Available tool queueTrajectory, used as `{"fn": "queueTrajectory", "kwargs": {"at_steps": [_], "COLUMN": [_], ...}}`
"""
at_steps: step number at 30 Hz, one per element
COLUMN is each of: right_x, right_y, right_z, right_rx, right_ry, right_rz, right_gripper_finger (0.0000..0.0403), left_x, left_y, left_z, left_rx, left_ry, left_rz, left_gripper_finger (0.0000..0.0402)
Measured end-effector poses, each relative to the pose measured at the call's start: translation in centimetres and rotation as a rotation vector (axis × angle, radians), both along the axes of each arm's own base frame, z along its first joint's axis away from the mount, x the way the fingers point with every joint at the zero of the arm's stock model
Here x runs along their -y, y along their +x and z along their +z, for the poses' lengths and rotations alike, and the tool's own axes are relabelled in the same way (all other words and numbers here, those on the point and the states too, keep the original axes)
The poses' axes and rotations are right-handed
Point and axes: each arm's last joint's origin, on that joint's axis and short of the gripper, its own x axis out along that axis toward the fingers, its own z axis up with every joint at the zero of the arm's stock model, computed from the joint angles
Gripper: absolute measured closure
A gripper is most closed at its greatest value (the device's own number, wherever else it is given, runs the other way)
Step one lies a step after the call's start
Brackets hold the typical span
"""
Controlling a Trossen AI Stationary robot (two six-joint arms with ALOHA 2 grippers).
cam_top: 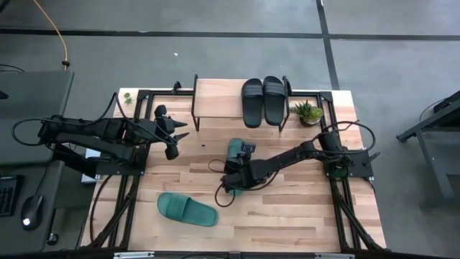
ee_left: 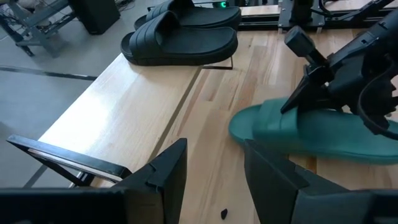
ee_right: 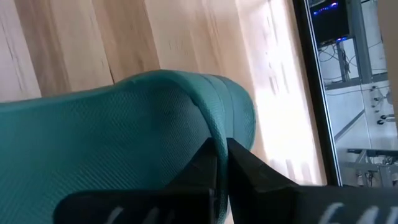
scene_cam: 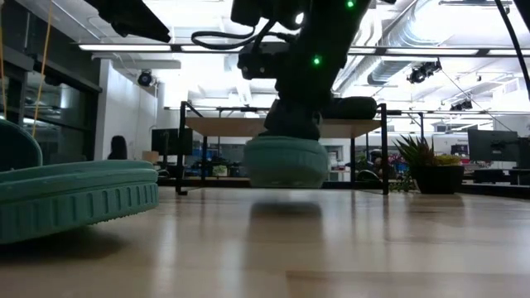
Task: Pick and place slides into the shelf
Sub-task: Put the top green slide on the shelf
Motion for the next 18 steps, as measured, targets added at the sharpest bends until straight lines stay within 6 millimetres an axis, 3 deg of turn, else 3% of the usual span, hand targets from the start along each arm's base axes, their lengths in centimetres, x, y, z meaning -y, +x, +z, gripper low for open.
{"fn": "queueTrajectory", "kwargs": {"at_steps": [8,18], "right_x": [0.0,0.3], "right_y": [-0.1,-0.9], "right_z": [0.5,3.8], "right_rx": [0.002,0.07], "right_ry": [0.0,0.011], "right_rz": [0.003,0.005], "right_gripper_finger": [0.0402,0.0402], "left_x": [0.0,0.0], "left_y": [0.0,0.0], "left_z": [0.0,0.0], "left_rx": [0.0,0.0], "left_ry": [0.0,0.0], "left_rz": [0.0,0.0], "left_gripper_finger": [0.0259,0.0259]}}
